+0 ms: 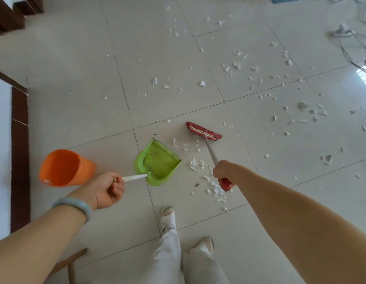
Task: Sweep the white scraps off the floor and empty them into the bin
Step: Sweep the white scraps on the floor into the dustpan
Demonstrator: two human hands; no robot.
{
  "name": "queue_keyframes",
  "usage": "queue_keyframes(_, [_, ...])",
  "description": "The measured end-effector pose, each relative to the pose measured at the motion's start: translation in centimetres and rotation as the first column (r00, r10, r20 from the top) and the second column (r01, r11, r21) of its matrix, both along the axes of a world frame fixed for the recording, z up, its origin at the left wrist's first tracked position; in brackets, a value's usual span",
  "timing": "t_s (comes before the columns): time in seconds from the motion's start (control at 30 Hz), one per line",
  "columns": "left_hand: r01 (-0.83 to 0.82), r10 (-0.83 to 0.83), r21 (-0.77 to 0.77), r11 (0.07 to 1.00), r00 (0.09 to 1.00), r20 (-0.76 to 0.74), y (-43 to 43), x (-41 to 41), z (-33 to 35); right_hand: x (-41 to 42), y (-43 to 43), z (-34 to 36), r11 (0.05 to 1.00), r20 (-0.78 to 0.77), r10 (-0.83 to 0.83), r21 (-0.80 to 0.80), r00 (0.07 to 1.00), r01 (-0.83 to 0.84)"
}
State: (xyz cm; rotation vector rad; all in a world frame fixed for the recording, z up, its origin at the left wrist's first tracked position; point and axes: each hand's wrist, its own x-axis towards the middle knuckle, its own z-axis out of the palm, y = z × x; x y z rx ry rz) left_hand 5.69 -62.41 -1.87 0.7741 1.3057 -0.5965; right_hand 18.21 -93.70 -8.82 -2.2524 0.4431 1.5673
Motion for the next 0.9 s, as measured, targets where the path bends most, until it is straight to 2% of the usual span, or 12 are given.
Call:
queue_keyframes(0.1, [-0.009,0.009,0.013,1.0,1.0,0.005,0.5,0.2,-0.3,-2.4,-0.4,0.8,0.976,0.109,0.215,-0.05,0.97,-0.211])
queue_keyframes(0.2, [-0.014,0.014,0.01,1.0,1.0,0.003,0.8,0.2,-0.5,-4.5,-3.6,1.8,0.985,0.086,0.172,-0.046,0.981,-0.169])
queue_keyframes(0.27, [-0.014,0.014,0.002,1.0,1.0,0.005,0.9,-0.1,-0.6,-5.8,-6.2,2.2,0.985,0.057,0.127,-0.122,0.99,-0.119])
queue_keyframes(0.33, [-0.02,0.02,-0.002,1.0,1.0,0.007,0.9,-0.6,-0.7,-6.6,-8.7,2.6,0.971,0.065,0.151,-0.195,0.986,-0.136])
queue_keyframes(0.53, [-0.018,0.018,0.025,1.0,1.0,0.005,1.2,-2.3,-0.7,-6.8,-12.8,6.5,0.833,0.018,0.482,-0.32,0.876,-0.451])
queue_keyframes(0.73, [-0.017,0.017,0.051,0.999,1.0,0.003,2.0,-3.1,0.3,-3.2,-10.1,11.3,0.766,0.063,0.595,-0.347,0.801,-0.541])
queue_keyframes(0.9, [-0.048,0.048,0.042,0.998,0.999,0.005,3.5,-4.2,0.5,-0.8,-3.6,12.7,0.772,0.141,0.614,-0.314,0.777,-0.553])
